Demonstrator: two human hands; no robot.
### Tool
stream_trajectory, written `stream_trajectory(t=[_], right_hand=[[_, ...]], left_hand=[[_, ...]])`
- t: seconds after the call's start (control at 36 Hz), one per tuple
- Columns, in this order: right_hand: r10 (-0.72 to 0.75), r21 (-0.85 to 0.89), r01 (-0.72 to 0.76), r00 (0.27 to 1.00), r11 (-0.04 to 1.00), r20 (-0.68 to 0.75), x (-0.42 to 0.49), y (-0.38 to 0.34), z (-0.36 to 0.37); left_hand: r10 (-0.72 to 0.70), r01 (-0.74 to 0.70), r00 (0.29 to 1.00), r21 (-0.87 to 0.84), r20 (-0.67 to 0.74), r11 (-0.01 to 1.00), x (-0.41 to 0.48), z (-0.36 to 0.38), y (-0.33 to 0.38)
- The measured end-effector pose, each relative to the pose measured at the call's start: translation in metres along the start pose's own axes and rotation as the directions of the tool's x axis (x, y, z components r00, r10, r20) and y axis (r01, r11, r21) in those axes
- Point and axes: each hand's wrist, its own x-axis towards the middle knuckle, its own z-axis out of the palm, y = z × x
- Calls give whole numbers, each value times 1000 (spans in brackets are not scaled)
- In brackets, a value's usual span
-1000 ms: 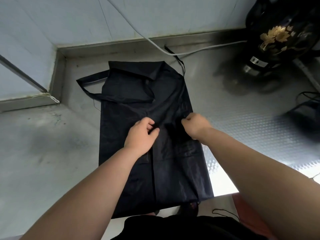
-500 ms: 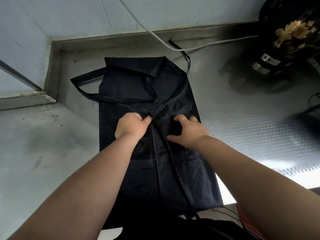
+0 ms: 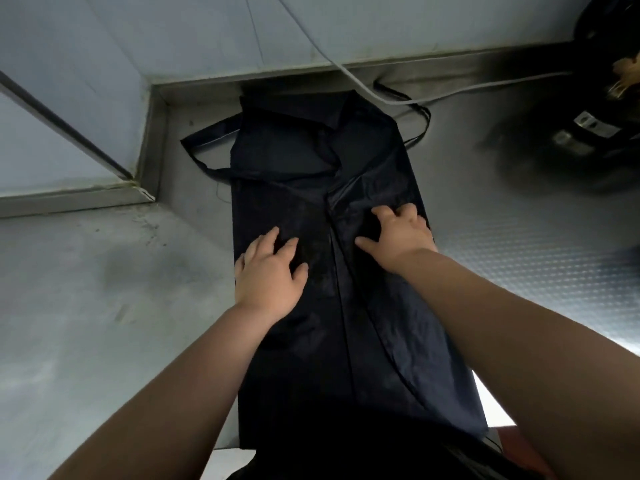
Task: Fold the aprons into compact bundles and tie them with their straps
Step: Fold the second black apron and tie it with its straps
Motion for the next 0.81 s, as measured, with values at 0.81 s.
stream_trajectory(t=[0.81], right_hand=[[-166,-287,201,976,937,141,-38,28,15]], left_hand=[[196,-208,961,-40,-196,977,-15,21,-11]])
